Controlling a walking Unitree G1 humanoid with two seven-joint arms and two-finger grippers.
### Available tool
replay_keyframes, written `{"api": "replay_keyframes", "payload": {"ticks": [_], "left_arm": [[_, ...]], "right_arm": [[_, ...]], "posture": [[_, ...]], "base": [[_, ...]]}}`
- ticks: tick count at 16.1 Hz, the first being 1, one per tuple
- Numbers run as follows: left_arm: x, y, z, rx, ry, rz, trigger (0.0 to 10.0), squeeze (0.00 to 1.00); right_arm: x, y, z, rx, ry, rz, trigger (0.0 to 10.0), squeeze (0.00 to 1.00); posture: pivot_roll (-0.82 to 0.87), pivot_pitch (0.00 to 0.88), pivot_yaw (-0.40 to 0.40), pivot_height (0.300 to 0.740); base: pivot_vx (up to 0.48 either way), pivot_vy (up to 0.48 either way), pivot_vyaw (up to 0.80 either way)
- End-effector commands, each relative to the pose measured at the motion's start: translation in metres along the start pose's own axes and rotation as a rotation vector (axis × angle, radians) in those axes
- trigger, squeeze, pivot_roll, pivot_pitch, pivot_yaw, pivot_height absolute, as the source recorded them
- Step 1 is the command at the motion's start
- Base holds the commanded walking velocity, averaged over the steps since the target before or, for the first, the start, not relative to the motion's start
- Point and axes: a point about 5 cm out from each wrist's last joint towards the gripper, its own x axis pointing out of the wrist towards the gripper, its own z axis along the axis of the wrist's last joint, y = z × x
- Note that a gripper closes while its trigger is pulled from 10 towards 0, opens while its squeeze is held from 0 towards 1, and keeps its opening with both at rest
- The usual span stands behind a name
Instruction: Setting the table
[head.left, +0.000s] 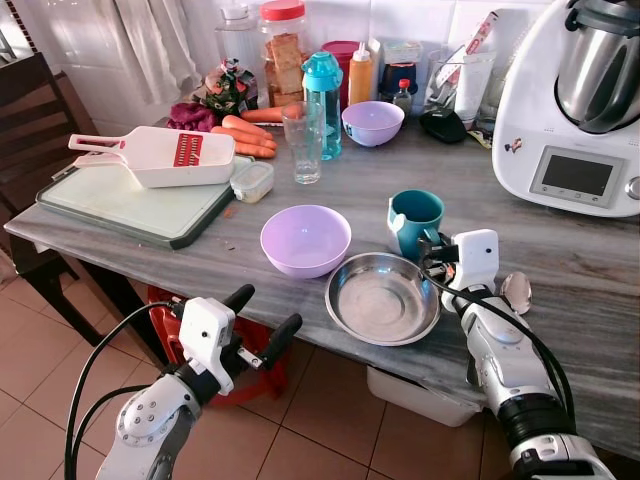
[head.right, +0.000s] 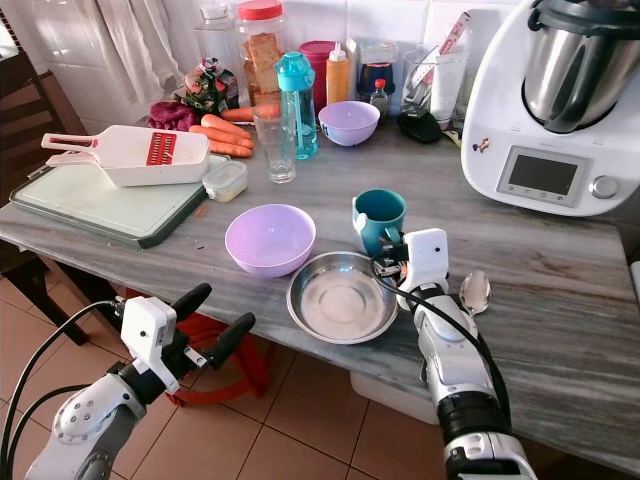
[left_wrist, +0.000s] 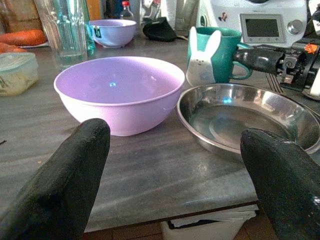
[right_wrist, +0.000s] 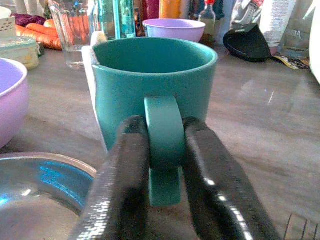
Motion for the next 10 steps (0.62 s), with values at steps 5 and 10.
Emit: {"api": "replay_keyframes", "payload": {"ticks": [5, 10], "left_arm": [[0.0011, -0.0021, -0.0006, -0.025, 0.004, -0.048, 10.0, 0.0], [0.0017, -0.0045, -0.001, -0.06, -0.001, -0.093, 10.0, 0.0]], "right_arm": [[0.0025, 0.0006, 0.0053, -0.021, -0.03, 0.013, 10.0, 1.0], [0.0002, -0.001, 0.0087, -0.019, -0.057, -0.002, 10.0, 1.0]], "posture": [[0.13, 0.013, 0.065, 0.74], [0.12, 0.004, 0.078, 0.74]], "base": [[0.0, 0.0, 0.0], [0.0, 0.0, 0.0]]}}
